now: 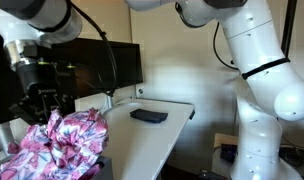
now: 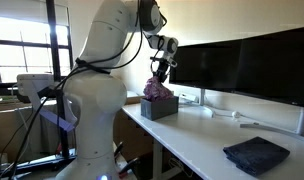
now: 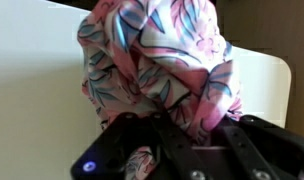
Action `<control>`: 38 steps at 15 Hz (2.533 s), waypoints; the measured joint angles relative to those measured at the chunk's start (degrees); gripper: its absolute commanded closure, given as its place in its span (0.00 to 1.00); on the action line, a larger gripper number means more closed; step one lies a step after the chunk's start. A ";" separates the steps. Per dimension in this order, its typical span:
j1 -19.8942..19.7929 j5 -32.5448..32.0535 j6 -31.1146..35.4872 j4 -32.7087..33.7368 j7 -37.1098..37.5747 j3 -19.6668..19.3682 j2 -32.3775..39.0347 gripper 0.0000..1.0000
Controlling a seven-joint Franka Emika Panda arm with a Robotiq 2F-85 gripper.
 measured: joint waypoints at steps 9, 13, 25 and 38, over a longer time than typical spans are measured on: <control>1.89 -3.43 10.81 -0.05 3.63 -3.26 9.59 0.90; 3.15 -4.61 12.64 0.17 6.33 -4.20 12.18 0.90; 8.71 -11.57 13.31 3.14 17.04 -6.92 16.50 0.54; 9.54 -11.87 13.44 4.36 17.39 -6.96 15.92 0.00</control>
